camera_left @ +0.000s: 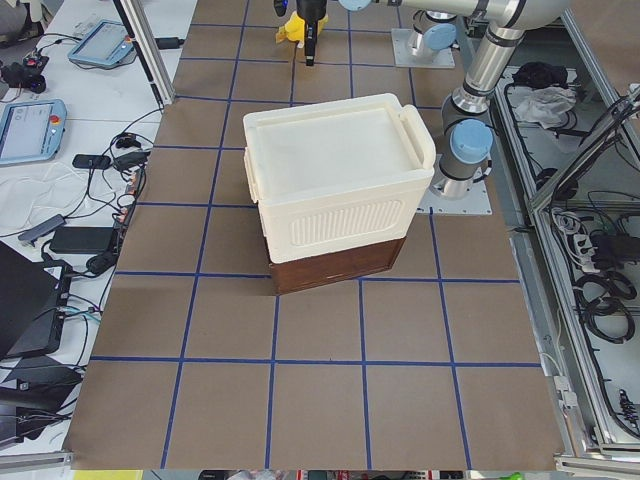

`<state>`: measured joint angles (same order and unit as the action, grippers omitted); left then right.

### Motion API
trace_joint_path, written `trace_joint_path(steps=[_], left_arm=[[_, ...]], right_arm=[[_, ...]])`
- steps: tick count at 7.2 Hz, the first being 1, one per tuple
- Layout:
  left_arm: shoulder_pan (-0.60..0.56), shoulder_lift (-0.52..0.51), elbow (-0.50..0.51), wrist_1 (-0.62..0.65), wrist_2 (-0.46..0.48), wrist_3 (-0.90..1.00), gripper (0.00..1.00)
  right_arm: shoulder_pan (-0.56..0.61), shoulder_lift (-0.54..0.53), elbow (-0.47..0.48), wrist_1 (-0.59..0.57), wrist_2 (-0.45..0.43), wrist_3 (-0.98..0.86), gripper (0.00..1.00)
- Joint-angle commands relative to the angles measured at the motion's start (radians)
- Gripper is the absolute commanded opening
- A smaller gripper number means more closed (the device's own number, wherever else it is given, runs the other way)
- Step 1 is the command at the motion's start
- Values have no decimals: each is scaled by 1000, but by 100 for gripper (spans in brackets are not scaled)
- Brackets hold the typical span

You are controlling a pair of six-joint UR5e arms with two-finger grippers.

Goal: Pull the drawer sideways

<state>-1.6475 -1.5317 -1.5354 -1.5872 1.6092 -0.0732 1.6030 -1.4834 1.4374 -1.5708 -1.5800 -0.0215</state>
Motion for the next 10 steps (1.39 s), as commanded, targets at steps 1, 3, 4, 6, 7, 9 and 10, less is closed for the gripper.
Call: trace_joint_path(steps=[1, 3, 4, 6, 7, 9, 10], left_arm=[[32, 16, -9, 59, -9, -11, 64], [86, 34, -12, 55, -11, -10, 67], [90, 33, -23, 67, -14, -10, 100], [94, 35, -25, 64, -12, 6, 100], [104, 33, -23, 65, -9, 71, 100], [110, 19, -14, 75, -9, 159, 100], [110, 22, -18, 76, -9, 159, 100]], right_arm=[[0, 0, 0, 0, 0, -2, 100], [0, 0, 0, 0, 0, 0, 100], [0, 0, 0, 0, 0, 0, 100], [0, 0, 0, 0, 0, 0, 100], [0, 0, 0, 0, 0, 0, 100], [0, 0, 0, 0, 0, 0, 100], [0, 0, 0, 0, 0, 0, 100]])
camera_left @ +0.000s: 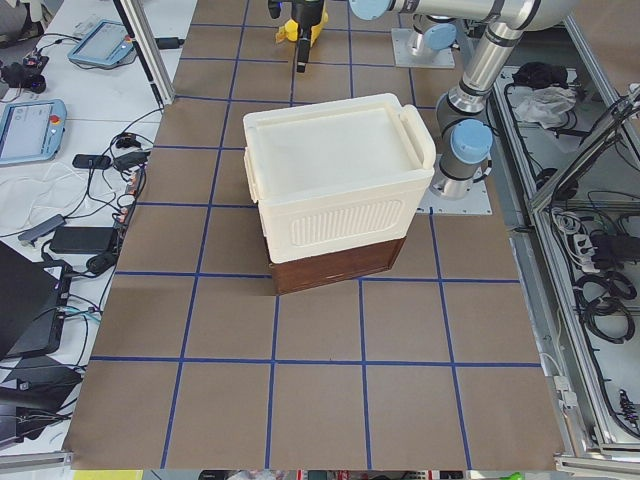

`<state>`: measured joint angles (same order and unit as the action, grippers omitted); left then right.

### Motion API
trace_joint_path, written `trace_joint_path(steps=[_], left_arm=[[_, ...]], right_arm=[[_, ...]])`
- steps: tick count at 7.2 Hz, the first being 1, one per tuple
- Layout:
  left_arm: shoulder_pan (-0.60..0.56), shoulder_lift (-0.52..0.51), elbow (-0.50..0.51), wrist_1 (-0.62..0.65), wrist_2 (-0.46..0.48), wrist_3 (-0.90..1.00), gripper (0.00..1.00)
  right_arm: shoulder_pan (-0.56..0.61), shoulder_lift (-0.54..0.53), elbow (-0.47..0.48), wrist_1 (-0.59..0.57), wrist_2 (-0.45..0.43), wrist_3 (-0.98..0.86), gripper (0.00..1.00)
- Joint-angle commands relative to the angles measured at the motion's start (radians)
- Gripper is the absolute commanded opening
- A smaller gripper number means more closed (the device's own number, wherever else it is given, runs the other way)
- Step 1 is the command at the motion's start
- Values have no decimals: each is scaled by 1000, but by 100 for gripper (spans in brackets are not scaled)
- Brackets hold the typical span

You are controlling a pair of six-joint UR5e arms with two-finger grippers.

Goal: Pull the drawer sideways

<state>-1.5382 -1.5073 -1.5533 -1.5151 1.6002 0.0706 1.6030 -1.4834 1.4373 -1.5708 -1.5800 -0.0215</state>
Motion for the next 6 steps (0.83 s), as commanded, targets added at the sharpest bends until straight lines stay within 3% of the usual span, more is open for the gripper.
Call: trace_joint_path(steps=[1, 6], left_arm=[[-2, -2, -5, 4, 0, 15, 100], [-5, -4, -8, 6, -2, 12, 100]], right_arm=[[0, 0, 0, 0, 0, 0, 100], [0, 0, 0, 0, 0, 0, 100]])
